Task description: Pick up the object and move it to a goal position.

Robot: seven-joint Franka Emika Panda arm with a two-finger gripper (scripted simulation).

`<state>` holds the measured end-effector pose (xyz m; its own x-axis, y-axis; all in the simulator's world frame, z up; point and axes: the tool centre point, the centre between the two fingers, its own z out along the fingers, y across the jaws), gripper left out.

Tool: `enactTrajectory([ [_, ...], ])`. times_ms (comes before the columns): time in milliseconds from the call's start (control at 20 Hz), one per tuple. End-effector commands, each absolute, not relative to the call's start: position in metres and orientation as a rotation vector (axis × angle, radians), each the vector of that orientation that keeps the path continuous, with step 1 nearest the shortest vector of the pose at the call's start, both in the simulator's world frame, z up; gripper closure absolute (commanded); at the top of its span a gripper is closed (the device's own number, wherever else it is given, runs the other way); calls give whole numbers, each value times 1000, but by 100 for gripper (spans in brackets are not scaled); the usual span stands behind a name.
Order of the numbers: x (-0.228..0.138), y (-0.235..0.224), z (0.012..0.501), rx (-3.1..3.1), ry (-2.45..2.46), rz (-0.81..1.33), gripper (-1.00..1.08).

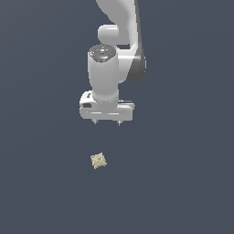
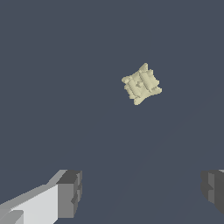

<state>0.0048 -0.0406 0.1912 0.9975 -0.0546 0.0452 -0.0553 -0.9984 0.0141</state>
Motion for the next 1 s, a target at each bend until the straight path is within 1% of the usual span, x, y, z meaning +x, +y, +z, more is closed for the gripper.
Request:
enactTrajectory([
  [0,5,-41,191,3124,-86,70,-92],
  [600,4,-36,195,3135,-125,82,-92],
  [950,15,-40,189,3133,-55,74,-92],
])
